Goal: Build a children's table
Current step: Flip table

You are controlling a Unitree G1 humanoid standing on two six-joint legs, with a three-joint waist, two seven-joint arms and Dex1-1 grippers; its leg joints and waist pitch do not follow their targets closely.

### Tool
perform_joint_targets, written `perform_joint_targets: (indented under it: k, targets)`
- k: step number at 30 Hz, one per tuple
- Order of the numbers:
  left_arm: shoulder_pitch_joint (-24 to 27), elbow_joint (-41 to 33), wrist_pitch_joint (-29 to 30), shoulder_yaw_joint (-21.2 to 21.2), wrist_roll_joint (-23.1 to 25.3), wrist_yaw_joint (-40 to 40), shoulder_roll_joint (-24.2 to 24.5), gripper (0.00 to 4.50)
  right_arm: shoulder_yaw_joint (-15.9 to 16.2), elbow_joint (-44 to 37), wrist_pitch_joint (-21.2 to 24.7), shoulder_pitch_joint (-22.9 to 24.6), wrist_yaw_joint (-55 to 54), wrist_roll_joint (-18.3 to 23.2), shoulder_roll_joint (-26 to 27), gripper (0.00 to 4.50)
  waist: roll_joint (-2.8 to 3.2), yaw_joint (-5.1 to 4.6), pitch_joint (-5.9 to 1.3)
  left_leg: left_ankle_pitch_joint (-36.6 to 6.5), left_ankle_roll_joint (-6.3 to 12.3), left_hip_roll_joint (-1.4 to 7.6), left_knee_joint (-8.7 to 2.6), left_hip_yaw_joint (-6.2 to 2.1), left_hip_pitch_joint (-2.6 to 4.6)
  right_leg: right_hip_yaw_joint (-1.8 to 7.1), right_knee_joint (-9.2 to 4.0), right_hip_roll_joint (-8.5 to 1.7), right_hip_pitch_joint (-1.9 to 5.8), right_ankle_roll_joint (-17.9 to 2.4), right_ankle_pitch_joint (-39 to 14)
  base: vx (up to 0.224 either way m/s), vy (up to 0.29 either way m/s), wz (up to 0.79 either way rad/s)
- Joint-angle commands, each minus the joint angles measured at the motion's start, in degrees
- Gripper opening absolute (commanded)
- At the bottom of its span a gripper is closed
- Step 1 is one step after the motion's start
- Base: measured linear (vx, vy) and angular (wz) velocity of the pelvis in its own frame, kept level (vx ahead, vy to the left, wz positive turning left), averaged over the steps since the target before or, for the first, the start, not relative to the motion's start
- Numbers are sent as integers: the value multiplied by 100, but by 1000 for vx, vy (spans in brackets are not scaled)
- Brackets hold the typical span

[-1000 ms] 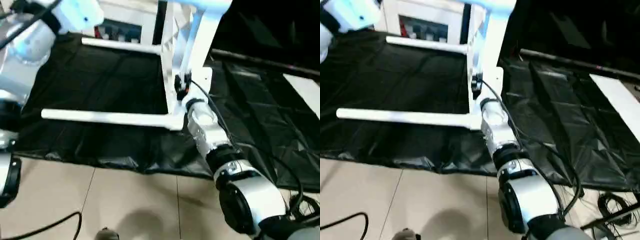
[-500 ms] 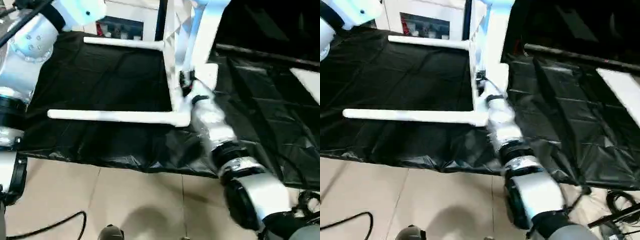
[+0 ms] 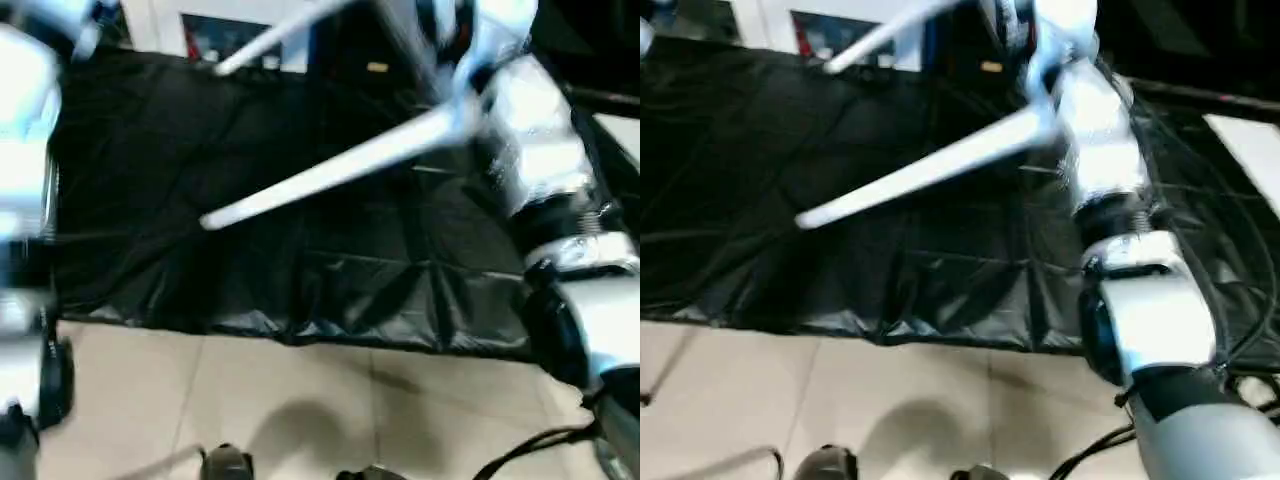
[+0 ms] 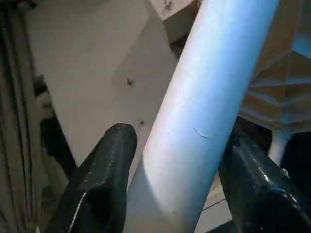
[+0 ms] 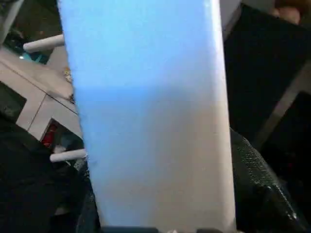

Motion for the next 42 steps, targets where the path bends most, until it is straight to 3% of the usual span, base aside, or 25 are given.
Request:
perform_joint_targets:
  k: [1,4,7,10,12,13,15,20,22,28,31,37,39,42]
  targets:
    - [401,278,544,541,-494,330,-180,248,-543,-216,39,-161,-55,411,-412,193,-2,-17,-545,-663,-187,120,-260,4,217,276,-318,-377,388,-848,115,0,0,0]
    - [475,202,567,377,-366,199,-189,243,-285,-220,87,-90,267,260,-366,193,-8,-3,-506,-963,-247,132,-277,4,236,290,-386,-397,344,-732,-492,0,0,0]
    - [477,157,668,355,-382,138,-193,241,-229,-282,161,-23,406,275,-281,193,25,-10,-486,-1275,-367,136,-303,-17,258,286,-436,-404,308,-637,-970,0,0,0]
    - [474,115,723,315,-340,89,-139,239,-167,-351,186,14,545,296,-266,193,18,-36,-454,-1814,-499,134,-332,-54,287,279,-512,-431,279,-520,-1700,0,0,0]
    - [450,125,760,312,-345,51,-134,238,-137,-397,198,40,650,302,-266,193,19,-39,-461,-1893,-512,135,-337,-69,291,281,-524,-439,280,-489,-1820,0,0,0]
    - [417,162,763,303,-334,8,-117,238,-136,-419,212,52,701,305,-265,193,25,-34,-474,-1822,-503,132,-332,-69,286,286,-520,-441,287,-489,-1728,0,0,0]
    - [341,249,801,273,-347,-108,-82,238,-136,-450,231,78,761,308,-277,249,29,-23,-486,-1671,-481,129,-328,-60,283,288,-502,-429,295,-525,-1486,0,0,0]
    - [180,424,928,213,-369,-268,-14,235,-141,-489,281,128,867,335,-290,297,29,-21,-499,-1512,-438,120,-317,-45,286,283,-467,-411,303,-658,-1153,0,0,0]
    - [124,487,999,174,-339,-331,29,234,-156,-517,308,154,946,360,-279,307,51,-14,-495,-1555,-447,123,-320,-48,291,287,-471,-414,303,-674,-1192,0,0,0]
    - [62,582,1079,144,-305,-378,57,234,-177,-586,251,196,1130,450,-267,352,38,-21,-492,-1666,-480,127,-327,-57,294,281,-485,-424,307,-662,-1313,0,0,0]
    - [53,573,1259,150,-302,-380,55,234,-242,-794,115,255,1546,772,-232,378,28,-19,-490,-1676,-445,128,-322,-56,290,284,-489,-427,315,-646,-1351,0,0,0]
    - [50,597,1419,241,-312,-323,30,234,-90,-1261,-27,456,2420,1075,-222,423,21,-13,-501,-1500,-388,128,-319,-50,278,283,-481,-428,333,-709,-1199,0,0,0]
    - [50,589,1480,262,-306,-275,13,234,-18,-1334,-38,505,2554,1090,-232,430,-8,-52,-504,-1498,-282,127,-311,-59,232,283,-463,-438,369,-658,-1158,0,0,0]
    - [51,562,1560,297,-313,-215,-23,234,43,-1351,-72,543,2633,1065,-240,449,26,-66,-479,-1528,-271,127,-320,-58,273,280,-520,-435,327,-678,-1499,0,0,0]
